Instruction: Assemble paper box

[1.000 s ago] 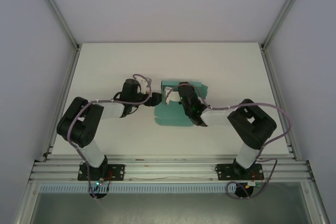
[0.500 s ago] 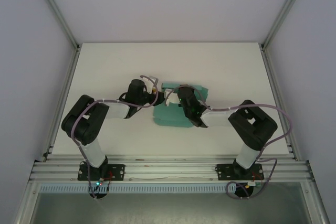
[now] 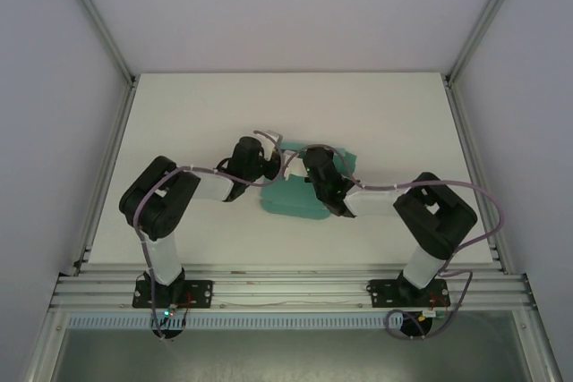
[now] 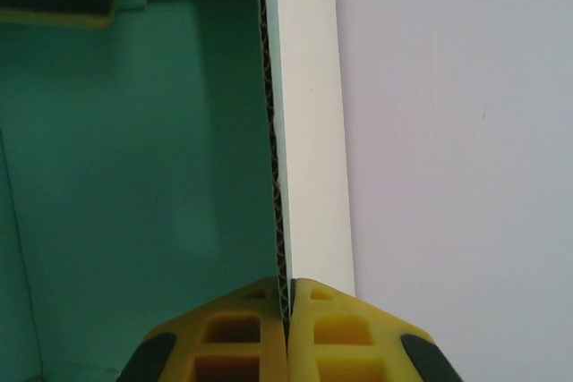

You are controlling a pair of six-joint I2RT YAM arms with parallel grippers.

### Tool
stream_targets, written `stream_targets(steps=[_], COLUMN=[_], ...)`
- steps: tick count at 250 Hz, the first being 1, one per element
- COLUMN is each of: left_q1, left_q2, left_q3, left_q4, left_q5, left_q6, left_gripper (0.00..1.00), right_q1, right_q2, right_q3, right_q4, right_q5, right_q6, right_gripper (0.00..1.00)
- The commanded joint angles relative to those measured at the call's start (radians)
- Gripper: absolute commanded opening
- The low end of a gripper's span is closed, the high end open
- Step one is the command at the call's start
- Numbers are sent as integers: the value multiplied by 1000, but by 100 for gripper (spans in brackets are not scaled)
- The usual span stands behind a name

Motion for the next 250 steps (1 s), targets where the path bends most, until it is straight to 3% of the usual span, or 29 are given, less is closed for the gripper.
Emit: stream_targets(steps=[1,28,50,63,96,123,160,176,220,250], left_q1=[5,-11,-21,-24,-26,-27,-27,-29,-42,-53], left_q2=[33,55,62,62,52,39,39,38,46,62], left_q3=[22,42,48,33,-24,-36,-55,-68,-81,-59], left_q4=[38,31,24,51,136,149,205,244,298,284], left_q5=[-132,-212,-197,-176,-137,-115,-32,6,46,53], left_q6=[0,4,36,46,64,81,89,86,94,95], left_gripper=[22,15,0,0,0,0,0,0,0,0], right_q1=[14,17,19,18,18,15,-14,-52,-221,-252], right_q2=[-18,-25,-32,-41,-115,-213,-350,-399,-425,-320], right_q3=[-2,0,-1,-1,18,21,17,18,64,195], right_q4=[-102,-128,-144,-149,-257,-360,-476,-506,-449,-525], right_q5=[-40,-41,-37,-29,-46,-97,-195,-263,-460,-531], right_q6=[53,80,111,147,299,432,617,715,1081,1162], right_gripper=[0,0,3,11,41,54,62,77,90,90])
